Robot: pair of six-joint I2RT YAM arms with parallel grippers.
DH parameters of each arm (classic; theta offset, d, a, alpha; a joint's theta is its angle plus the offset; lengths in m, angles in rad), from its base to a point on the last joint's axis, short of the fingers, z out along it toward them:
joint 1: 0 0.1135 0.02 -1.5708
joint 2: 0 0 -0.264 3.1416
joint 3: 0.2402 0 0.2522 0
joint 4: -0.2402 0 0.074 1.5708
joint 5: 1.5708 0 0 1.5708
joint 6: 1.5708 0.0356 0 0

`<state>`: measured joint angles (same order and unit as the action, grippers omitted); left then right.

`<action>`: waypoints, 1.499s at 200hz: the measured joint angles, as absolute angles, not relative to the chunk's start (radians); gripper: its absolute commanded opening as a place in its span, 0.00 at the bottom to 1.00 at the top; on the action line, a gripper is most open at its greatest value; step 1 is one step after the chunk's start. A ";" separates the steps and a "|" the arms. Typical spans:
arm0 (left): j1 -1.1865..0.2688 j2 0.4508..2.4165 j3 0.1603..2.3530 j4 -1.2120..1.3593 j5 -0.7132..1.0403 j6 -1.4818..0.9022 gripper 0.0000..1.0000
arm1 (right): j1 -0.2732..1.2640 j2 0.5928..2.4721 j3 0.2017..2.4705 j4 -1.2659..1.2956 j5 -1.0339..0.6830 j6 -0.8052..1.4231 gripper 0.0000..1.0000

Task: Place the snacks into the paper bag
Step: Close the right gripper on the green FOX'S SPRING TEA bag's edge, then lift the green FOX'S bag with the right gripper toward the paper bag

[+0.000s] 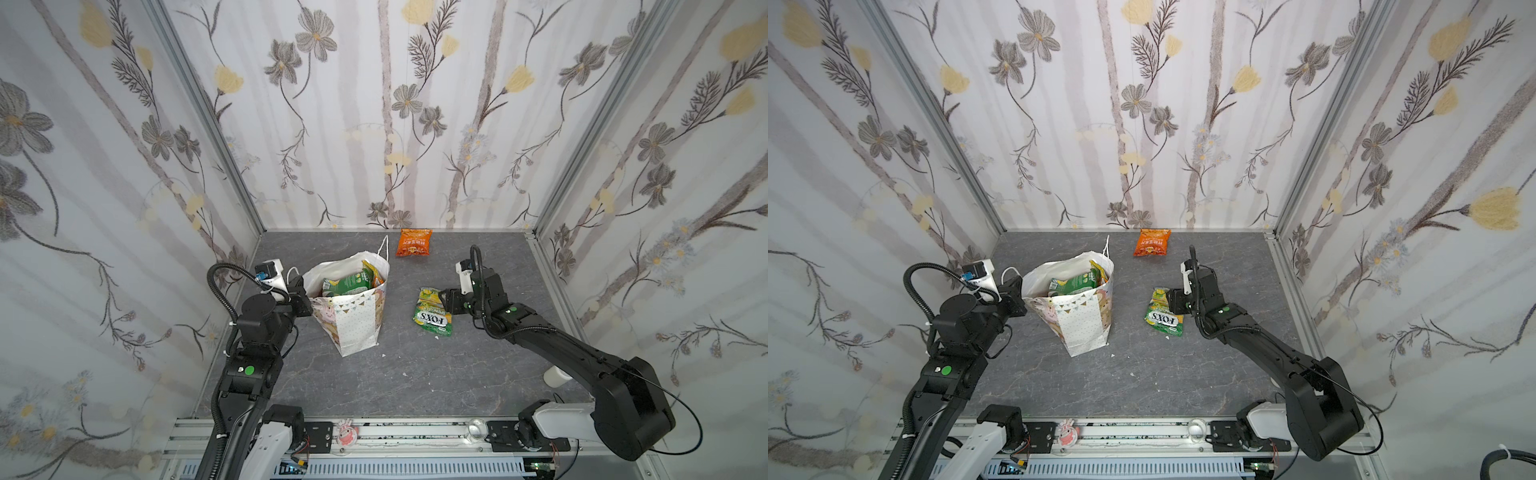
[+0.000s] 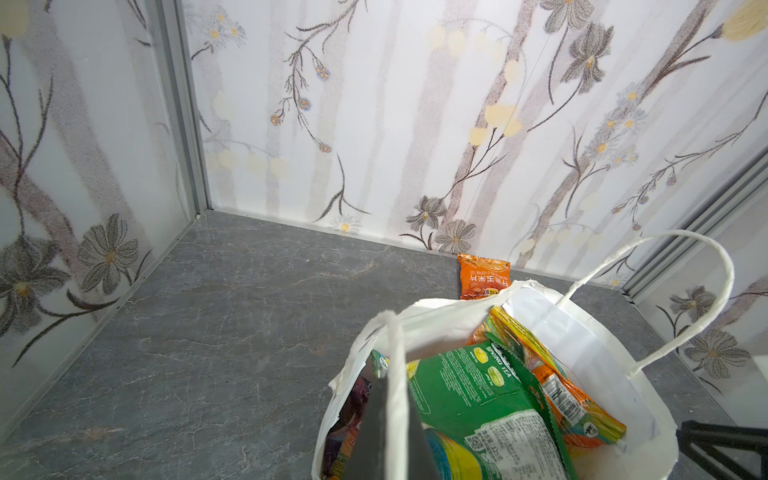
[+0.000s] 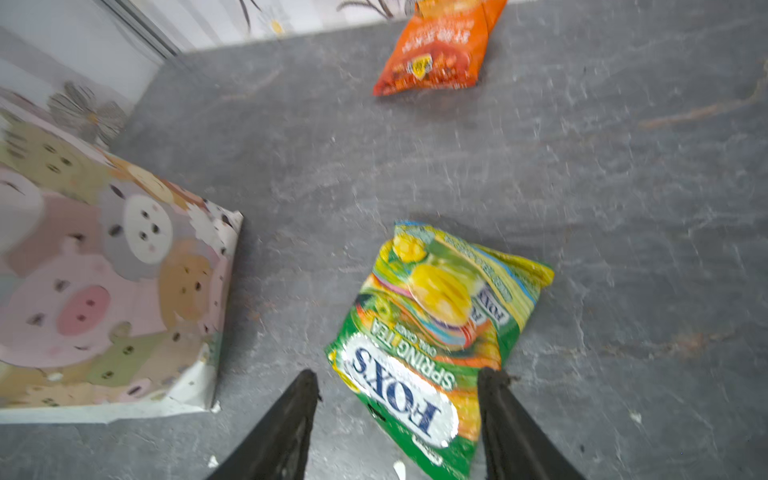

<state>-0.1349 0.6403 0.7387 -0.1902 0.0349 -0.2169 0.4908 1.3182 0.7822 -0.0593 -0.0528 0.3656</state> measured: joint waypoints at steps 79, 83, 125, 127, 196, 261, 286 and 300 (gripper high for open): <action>-0.135 0.640 0.738 -0.190 0.035 -0.217 0.05 | 0.480 1.426 0.598 0.045 -0.084 0.354 0.69; -0.135 0.640 0.738 -0.190 0.035 -0.217 0.05 | 0.480 1.433 0.595 0.055 -0.088 0.354 0.69; -0.135 0.640 0.738 -0.186 0.039 -0.218 0.05 | 0.479 1.506 0.575 0.148 -0.132 0.354 0.68; -0.135 0.640 0.738 -0.185 0.039 -0.218 0.05 | 0.479 1.510 0.575 0.152 -0.133 0.354 0.68; -0.135 0.635 0.738 -0.184 0.038 -0.217 0.05 | 0.466 1.579 0.594 0.242 -0.150 0.385 0.35; -0.135 0.636 0.738 -0.184 0.038 -0.217 0.05 | 0.463 1.546 0.603 0.242 -0.149 0.437 0.00; -0.135 0.635 0.738 -0.184 0.038 -0.217 0.05 | 0.463 1.511 0.613 0.220 -0.149 0.444 0.00; -0.135 0.634 0.737 -0.184 0.038 -0.217 0.05 | 0.463 1.489 0.624 0.204 -0.151 0.444 0.00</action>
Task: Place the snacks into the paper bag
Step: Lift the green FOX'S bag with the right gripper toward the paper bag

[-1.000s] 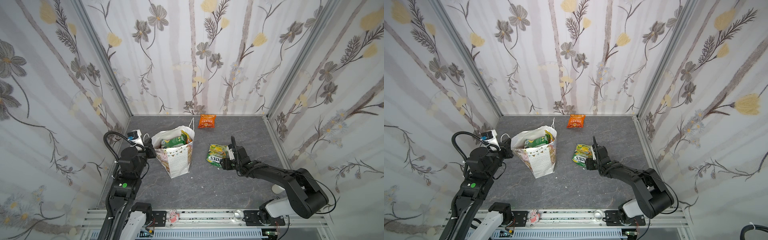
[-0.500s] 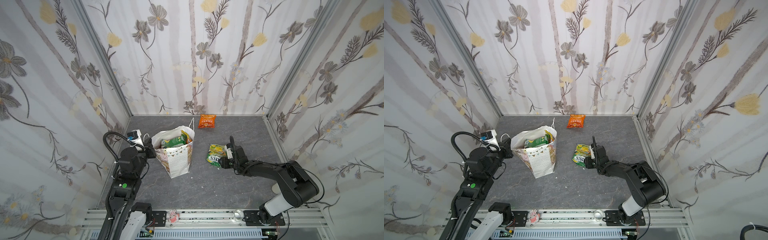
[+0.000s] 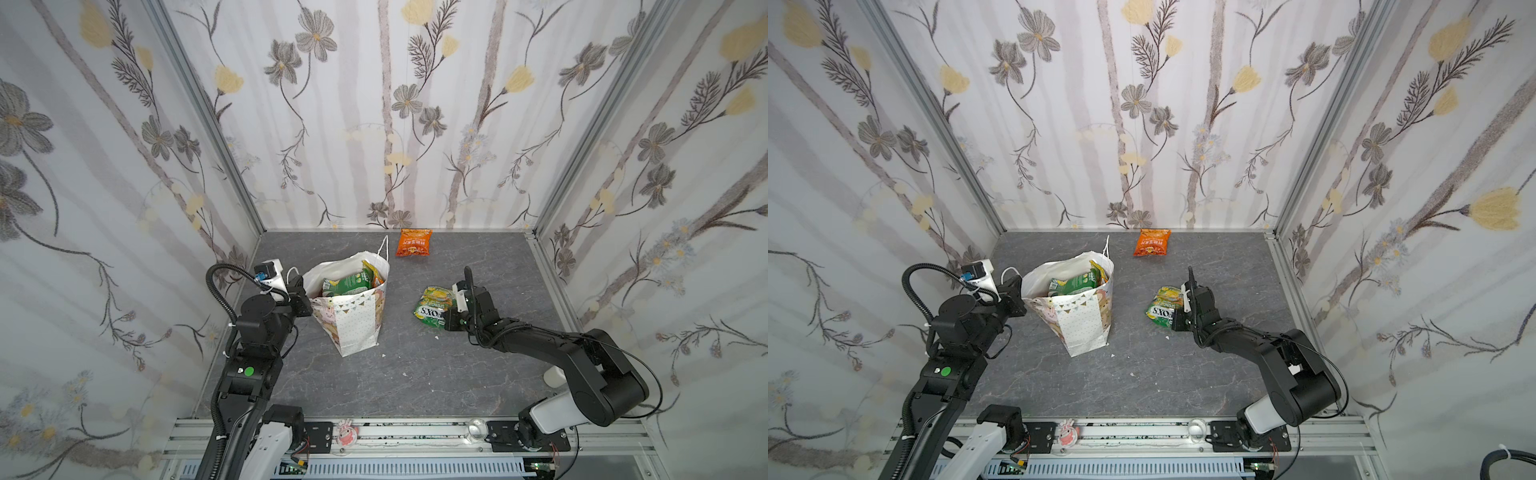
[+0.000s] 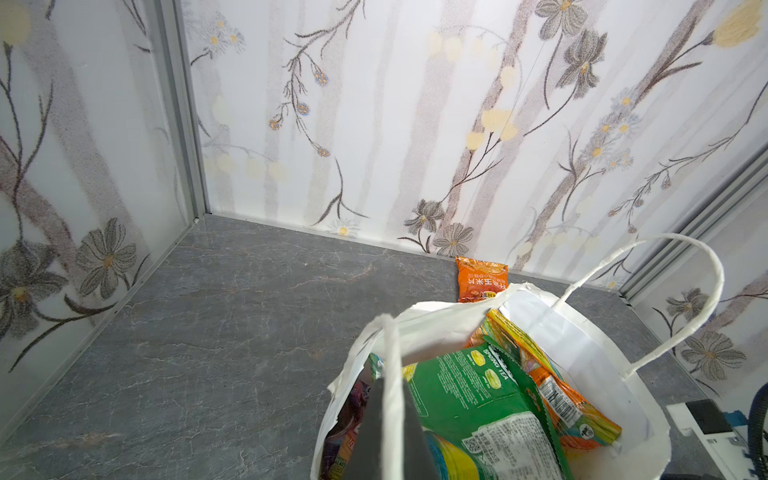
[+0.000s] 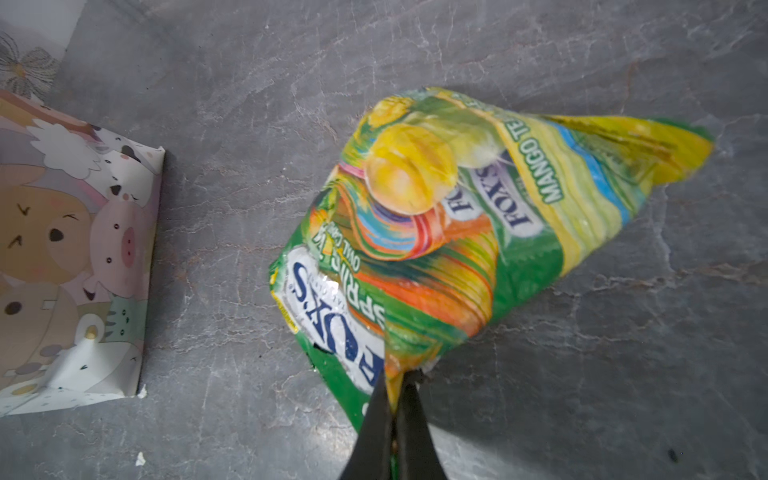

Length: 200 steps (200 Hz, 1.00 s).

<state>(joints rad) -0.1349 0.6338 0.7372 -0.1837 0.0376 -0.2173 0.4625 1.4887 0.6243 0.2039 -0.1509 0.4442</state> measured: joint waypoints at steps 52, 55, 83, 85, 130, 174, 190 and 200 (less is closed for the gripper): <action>-0.135 0.631 0.736 -0.184 0.038 -0.217 0.05 | 0.466 1.365 0.709 0.108 -0.183 0.455 0.00; -0.135 0.631 0.736 -0.184 0.038 -0.217 0.05 | 0.466 1.355 0.713 0.104 -0.186 0.455 0.00; -0.135 0.628 0.735 -0.183 0.038 -0.218 0.05 | 0.475 1.263 0.768 0.064 -0.211 0.457 0.00; -0.135 0.628 0.735 -0.183 0.038 -0.218 0.05 | 0.476 1.257 0.773 0.062 -0.212 0.460 0.00; -0.135 0.627 0.735 -0.183 0.038 -0.218 0.05 | 0.533 1.132 0.869 -0.006 -0.230 0.463 0.00; -0.135 0.625 0.735 -0.183 0.038 -0.218 0.05 | 0.634 1.074 1.001 -0.101 -0.229 0.447 0.00; -0.135 0.624 0.735 -0.183 0.038 -0.218 0.05 | 0.665 1.061 1.032 -0.122 -0.231 0.436 0.00; -0.135 0.624 0.735 -0.183 0.038 -0.218 0.05 | 0.677 1.059 1.053 -0.138 -0.234 0.436 0.00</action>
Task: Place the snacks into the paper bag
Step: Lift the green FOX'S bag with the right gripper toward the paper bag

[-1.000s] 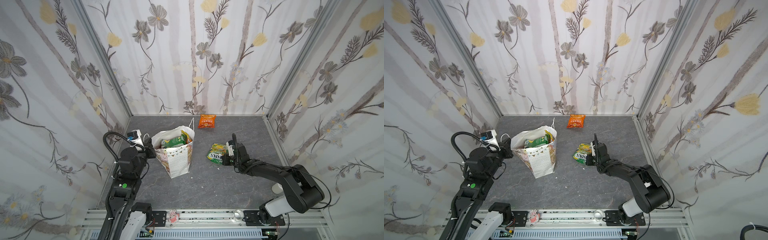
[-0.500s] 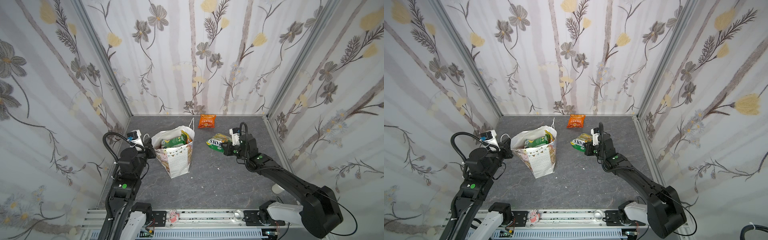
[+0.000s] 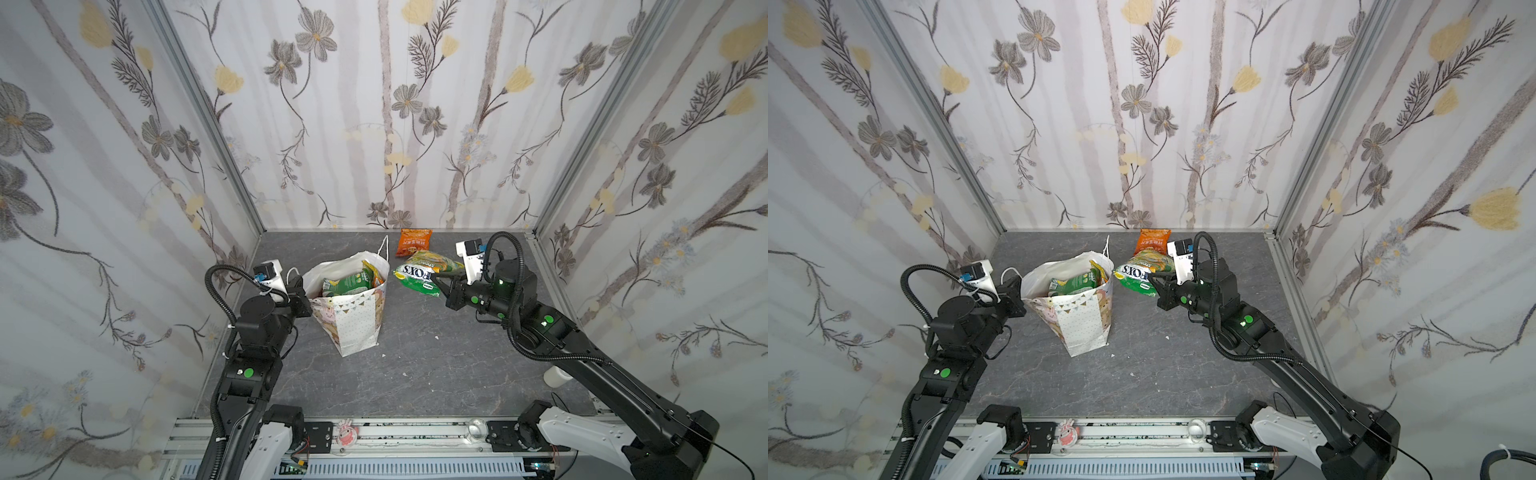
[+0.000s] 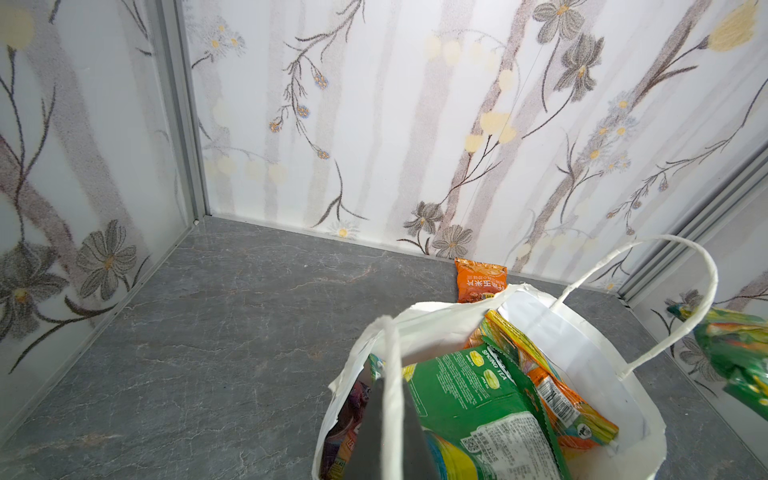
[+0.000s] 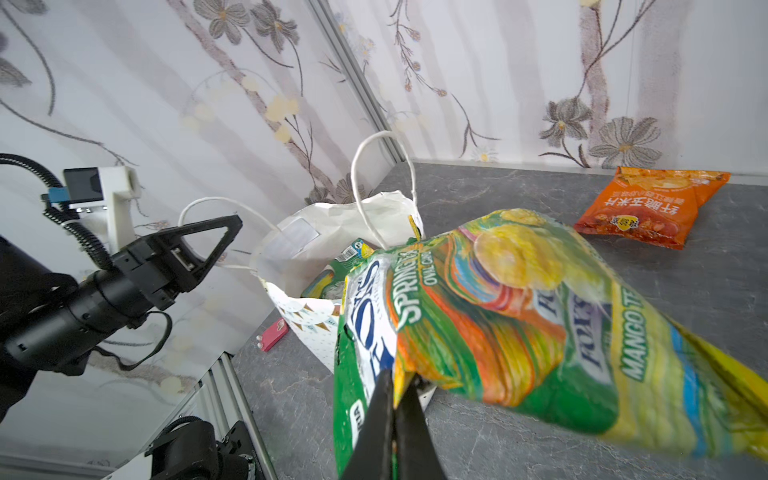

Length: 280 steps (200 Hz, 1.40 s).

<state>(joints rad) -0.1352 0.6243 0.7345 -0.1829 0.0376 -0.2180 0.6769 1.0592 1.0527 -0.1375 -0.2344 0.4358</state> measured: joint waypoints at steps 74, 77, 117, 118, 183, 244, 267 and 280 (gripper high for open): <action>-0.135 0.625 0.733 -0.183 0.038 -0.221 0.05 | 0.753 1.110 1.225 -0.215 -0.340 0.410 0.00; -0.135 0.625 0.733 -0.183 0.038 -0.221 0.05 | 0.754 1.114 1.229 -0.216 -0.343 0.409 0.00; -0.135 0.624 0.733 -0.183 0.038 -0.221 0.05 | 0.794 1.195 1.319 -0.238 -0.386 0.380 0.00; -0.135 0.624 0.733 -0.183 0.038 -0.221 0.05 | 0.795 1.196 1.321 -0.239 -0.387 0.379 0.00; -0.135 0.624 0.733 -0.183 0.038 -0.221 0.05 | 0.877 1.399 1.565 -0.348 -0.516 0.270 0.00; -0.135 0.614 0.733 -0.183 0.037 -0.221 0.05 | 0.878 1.594 1.783 -0.444 -0.525 0.190 0.00; -0.135 0.612 0.733 -0.183 0.033 -0.221 0.05 | 0.874 1.659 1.851 -0.465 -0.531 0.160 0.00; -0.135 0.612 0.733 -0.183 0.027 -0.221 0.05 | 0.863 1.702 1.895 -0.490 -0.545 0.144 0.00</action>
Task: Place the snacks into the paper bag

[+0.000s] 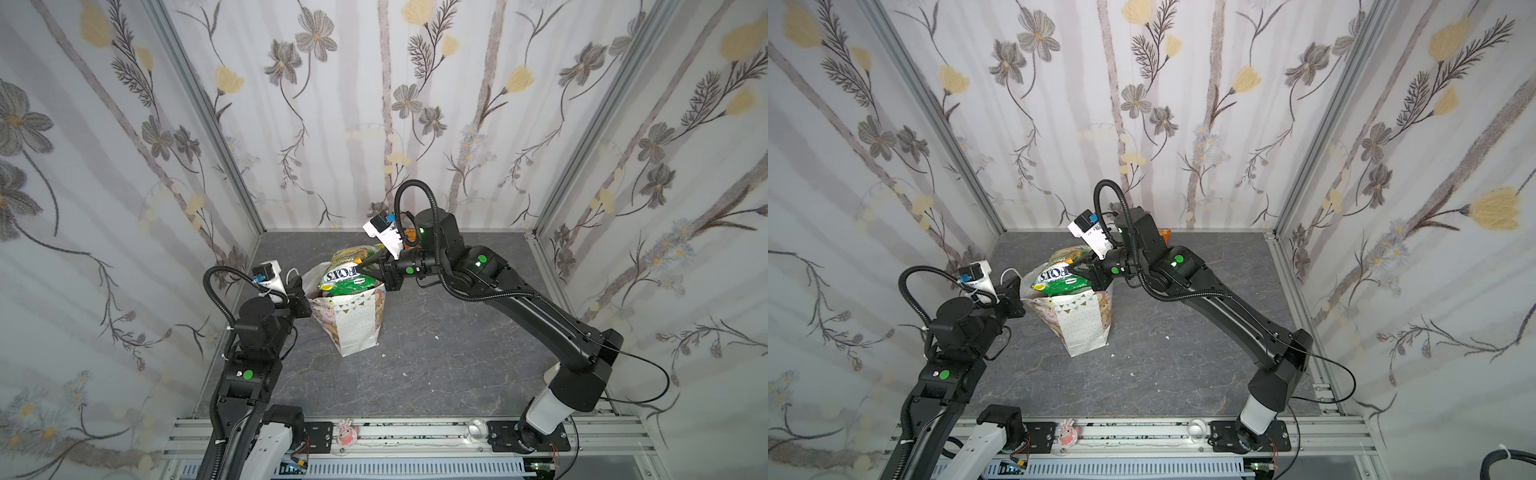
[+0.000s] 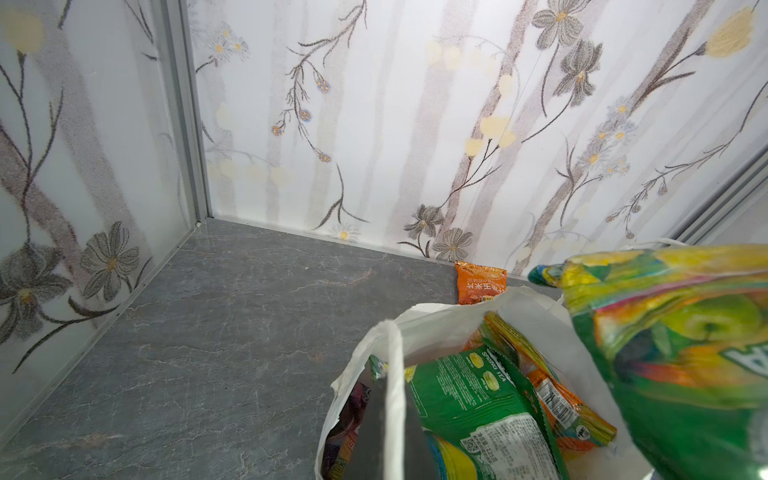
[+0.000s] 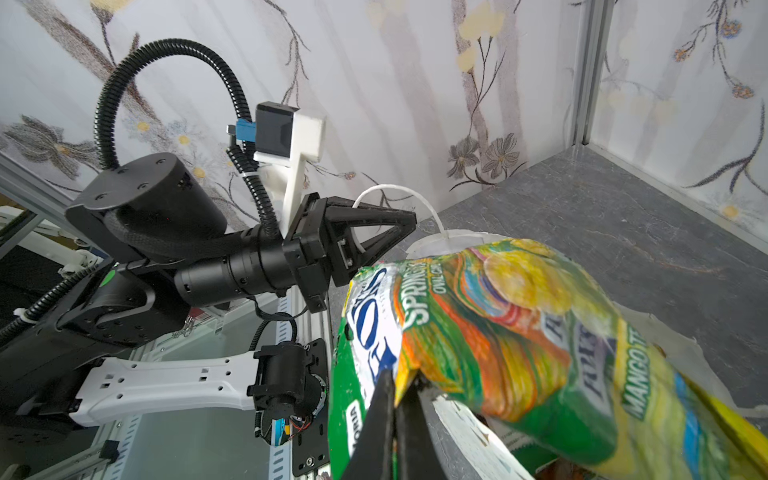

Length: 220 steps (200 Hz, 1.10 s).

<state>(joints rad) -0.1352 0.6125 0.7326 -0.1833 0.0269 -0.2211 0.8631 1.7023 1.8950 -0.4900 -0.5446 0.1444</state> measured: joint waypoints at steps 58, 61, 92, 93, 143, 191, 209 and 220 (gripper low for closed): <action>-0.135 0.612 0.735 -0.190 -0.029 -0.221 0.05 | 0.773 1.876 2.074 -0.612 -0.607 0.095 0.00; -0.135 0.613 0.735 -0.189 -0.031 -0.222 0.05 | 0.768 1.887 2.086 -0.621 -0.611 0.093 0.00; -0.133 0.613 0.735 -0.186 -0.045 -0.236 0.06 | 0.767 1.965 2.148 -0.662 -0.645 0.082 0.00; -0.133 0.613 0.735 -0.186 -0.045 -0.236 0.06 | 0.767 1.966 2.149 -0.662 -0.647 0.082 0.00; -0.129 0.618 0.735 -0.182 -0.040 -0.236 0.06 | 0.785 1.999 2.161 -0.663 -0.661 0.072 0.53; -0.129 0.601 0.735 -0.180 -0.040 -0.232 0.06 | 0.799 1.940 2.163 -0.664 -0.592 0.043 0.56; -0.129 0.617 0.749 -0.180 -0.039 -0.230 0.06 | 0.804 1.908 2.166 -0.661 -0.562 0.032 0.56; -0.129 0.629 0.764 -0.179 -0.038 -0.225 0.06 | 0.806 1.895 2.166 -0.661 -0.538 0.028 0.56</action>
